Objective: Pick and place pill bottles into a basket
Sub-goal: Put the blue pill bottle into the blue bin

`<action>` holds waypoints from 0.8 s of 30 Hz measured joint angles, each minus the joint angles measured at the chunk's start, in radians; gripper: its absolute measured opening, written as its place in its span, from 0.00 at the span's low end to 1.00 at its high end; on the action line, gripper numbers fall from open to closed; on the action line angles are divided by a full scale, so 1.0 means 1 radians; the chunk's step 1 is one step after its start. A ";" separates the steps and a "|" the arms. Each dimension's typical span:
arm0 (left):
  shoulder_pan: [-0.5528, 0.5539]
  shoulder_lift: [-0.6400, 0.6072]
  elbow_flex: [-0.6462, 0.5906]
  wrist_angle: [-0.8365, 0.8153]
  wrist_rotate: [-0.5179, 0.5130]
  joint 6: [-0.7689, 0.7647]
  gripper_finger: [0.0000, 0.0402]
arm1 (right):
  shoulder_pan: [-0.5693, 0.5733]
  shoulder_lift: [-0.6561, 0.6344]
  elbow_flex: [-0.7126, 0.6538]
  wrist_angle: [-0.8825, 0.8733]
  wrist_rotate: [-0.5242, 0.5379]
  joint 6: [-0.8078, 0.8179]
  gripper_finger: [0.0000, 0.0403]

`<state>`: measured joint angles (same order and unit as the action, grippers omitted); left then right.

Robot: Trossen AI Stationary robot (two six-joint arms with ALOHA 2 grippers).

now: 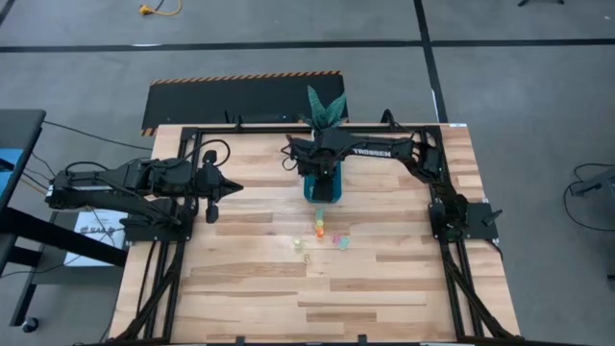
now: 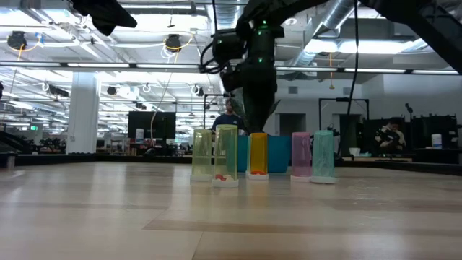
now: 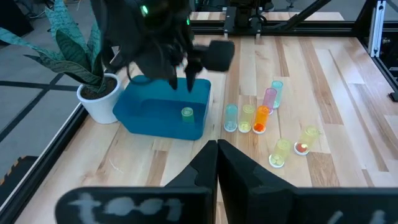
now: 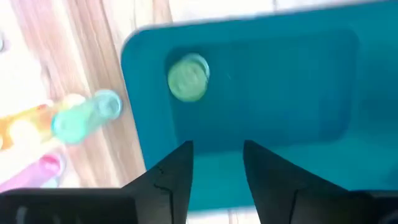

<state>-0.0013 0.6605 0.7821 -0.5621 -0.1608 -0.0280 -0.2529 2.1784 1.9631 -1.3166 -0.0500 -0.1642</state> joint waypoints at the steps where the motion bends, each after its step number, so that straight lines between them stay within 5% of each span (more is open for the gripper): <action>1: 0.000 0.000 0.000 0.000 0.000 0.000 0.00 | -0.002 0.000 0.023 -0.036 0.000 0.008 0.33; 6: 0.000 0.000 0.000 0.000 0.000 0.000 0.00 | -0.007 0.000 0.143 -0.265 0.000 0.086 0.33; 24: 0.000 0.000 0.000 0.000 0.021 -0.020 0.00 | 0.193 -0.425 0.038 -0.254 0.045 0.341 0.29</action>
<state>-0.0013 0.6605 0.7822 -0.5625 -0.1398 -0.0478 -0.0601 1.7538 2.0007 -1.5704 -0.0052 0.1768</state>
